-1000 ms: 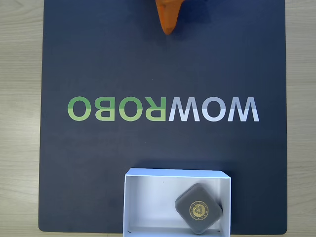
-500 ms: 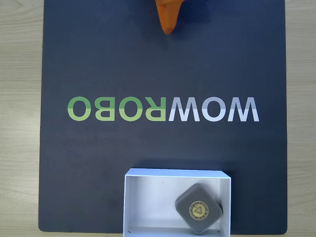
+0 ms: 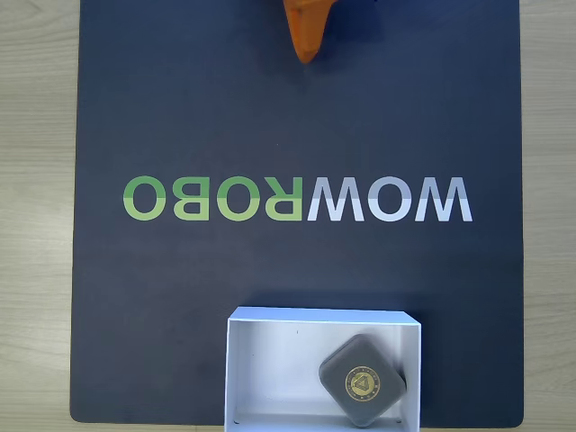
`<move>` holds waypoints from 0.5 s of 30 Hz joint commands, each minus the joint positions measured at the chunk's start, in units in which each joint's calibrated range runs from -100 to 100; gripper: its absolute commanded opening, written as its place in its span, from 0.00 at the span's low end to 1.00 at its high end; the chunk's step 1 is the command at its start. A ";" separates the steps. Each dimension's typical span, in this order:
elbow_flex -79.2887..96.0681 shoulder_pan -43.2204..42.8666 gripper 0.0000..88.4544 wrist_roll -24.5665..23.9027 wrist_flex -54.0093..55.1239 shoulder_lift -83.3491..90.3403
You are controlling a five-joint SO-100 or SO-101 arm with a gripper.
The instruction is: Grab the usb to bin
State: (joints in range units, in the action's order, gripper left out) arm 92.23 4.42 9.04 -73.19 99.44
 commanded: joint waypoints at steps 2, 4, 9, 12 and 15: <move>0.09 0.12 0.01 0.21 -0.45 -0.29; 0.09 0.12 0.01 0.21 -0.45 -0.29; 0.09 0.12 0.01 0.21 -0.45 -0.29; 0.09 0.12 0.01 0.21 -0.45 -0.29; 0.09 0.12 0.01 0.21 -0.45 -0.29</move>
